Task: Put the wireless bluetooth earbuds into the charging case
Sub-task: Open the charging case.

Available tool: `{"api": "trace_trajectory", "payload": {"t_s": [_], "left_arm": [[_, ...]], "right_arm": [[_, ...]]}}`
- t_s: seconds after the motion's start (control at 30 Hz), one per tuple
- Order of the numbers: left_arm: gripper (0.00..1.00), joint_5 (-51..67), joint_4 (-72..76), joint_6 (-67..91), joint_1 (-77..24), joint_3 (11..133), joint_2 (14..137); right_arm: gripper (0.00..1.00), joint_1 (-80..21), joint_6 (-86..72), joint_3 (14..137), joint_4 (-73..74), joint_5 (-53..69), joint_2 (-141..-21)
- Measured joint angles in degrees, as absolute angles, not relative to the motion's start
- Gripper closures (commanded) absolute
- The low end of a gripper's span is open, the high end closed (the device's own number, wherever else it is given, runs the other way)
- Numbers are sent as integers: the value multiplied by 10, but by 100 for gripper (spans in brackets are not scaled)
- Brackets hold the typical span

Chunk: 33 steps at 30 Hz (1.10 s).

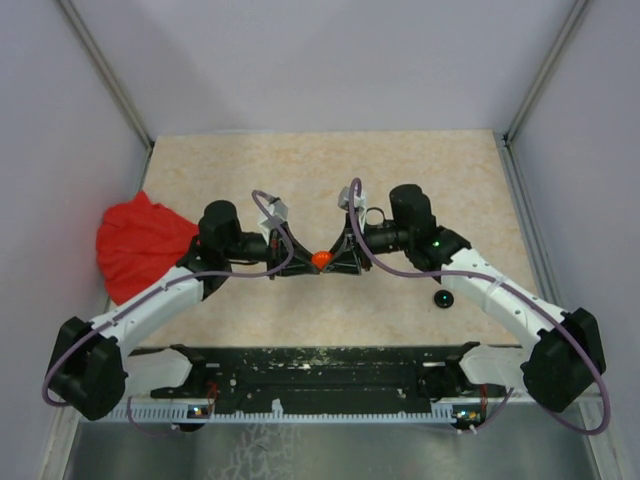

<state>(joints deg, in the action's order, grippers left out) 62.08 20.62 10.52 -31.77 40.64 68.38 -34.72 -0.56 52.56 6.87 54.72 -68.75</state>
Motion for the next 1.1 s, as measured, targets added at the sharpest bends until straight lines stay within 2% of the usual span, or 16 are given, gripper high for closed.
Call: {"api": "trace_trajectory", "payload": {"t_s": [0.07, 0.17, 0.53, 1.1], "left_arm": [[100, 614, 207, 99, -318, 406, 671], [100, 604, 218, 92, -318, 401, 652], [100, 591, 296, 107, -318, 354, 639], [100, 585, 308, 105, -329, 328, 631]], "right_arm": [[60, -349, -6, 535, 75, 547, -688], [58, -349, -6, 546, 82, 542, -688], [59, -349, -13, 557, 90, 529, -687], [62, -353, -34, 584, 99, 490, -675]]}}
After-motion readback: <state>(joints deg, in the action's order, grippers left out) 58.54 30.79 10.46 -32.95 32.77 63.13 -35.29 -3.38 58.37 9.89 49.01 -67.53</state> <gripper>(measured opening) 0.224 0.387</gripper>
